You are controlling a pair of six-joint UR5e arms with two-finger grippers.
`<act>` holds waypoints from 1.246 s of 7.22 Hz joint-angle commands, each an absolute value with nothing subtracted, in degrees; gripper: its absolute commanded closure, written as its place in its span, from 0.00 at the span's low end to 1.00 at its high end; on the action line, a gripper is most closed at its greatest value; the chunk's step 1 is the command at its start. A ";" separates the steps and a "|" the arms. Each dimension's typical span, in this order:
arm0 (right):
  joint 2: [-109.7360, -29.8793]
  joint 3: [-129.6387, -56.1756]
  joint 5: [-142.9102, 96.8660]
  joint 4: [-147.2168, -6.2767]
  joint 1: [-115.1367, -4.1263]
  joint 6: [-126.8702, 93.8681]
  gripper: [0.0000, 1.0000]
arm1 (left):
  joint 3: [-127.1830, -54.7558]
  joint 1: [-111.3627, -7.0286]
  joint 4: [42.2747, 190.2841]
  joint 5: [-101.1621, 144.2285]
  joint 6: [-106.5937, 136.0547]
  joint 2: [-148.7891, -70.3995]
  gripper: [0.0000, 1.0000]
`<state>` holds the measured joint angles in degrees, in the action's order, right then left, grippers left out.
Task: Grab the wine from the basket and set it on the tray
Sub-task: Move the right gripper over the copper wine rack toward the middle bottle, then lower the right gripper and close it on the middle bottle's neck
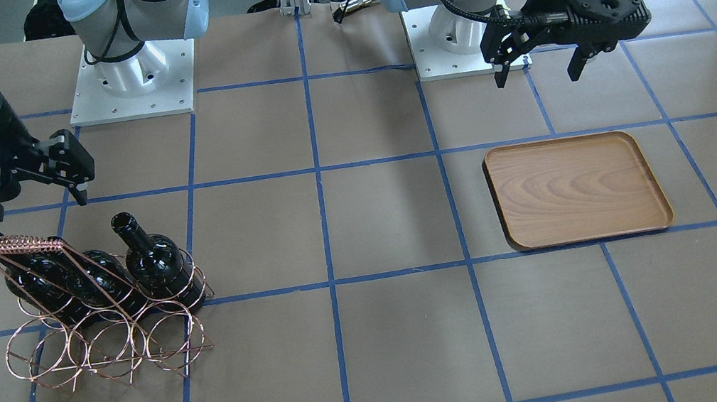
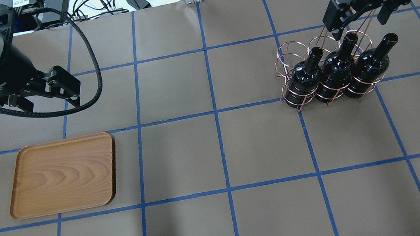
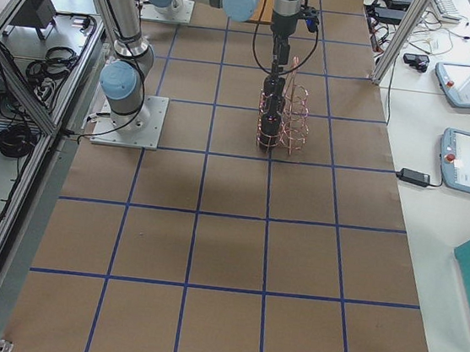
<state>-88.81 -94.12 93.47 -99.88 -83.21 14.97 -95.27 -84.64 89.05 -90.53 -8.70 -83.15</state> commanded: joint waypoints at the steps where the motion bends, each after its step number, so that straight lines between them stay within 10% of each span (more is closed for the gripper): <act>1: -87.37 -95.98 91.66 -104.06 -82.71 18.97 0.00 | -95.27 -84.55 89.12 -90.53 -8.70 -83.14 0.00; 9: -84.38 -96.33 92.20 -105.21 -81.12 14.86 0.00 | -95.54 -84.55 89.12 -90.62 -8.79 -83.14 0.00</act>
<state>-84.58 -96.30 92.19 -105.55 -81.19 15.77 -95.46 -84.56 89.19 -90.58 -8.78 -83.14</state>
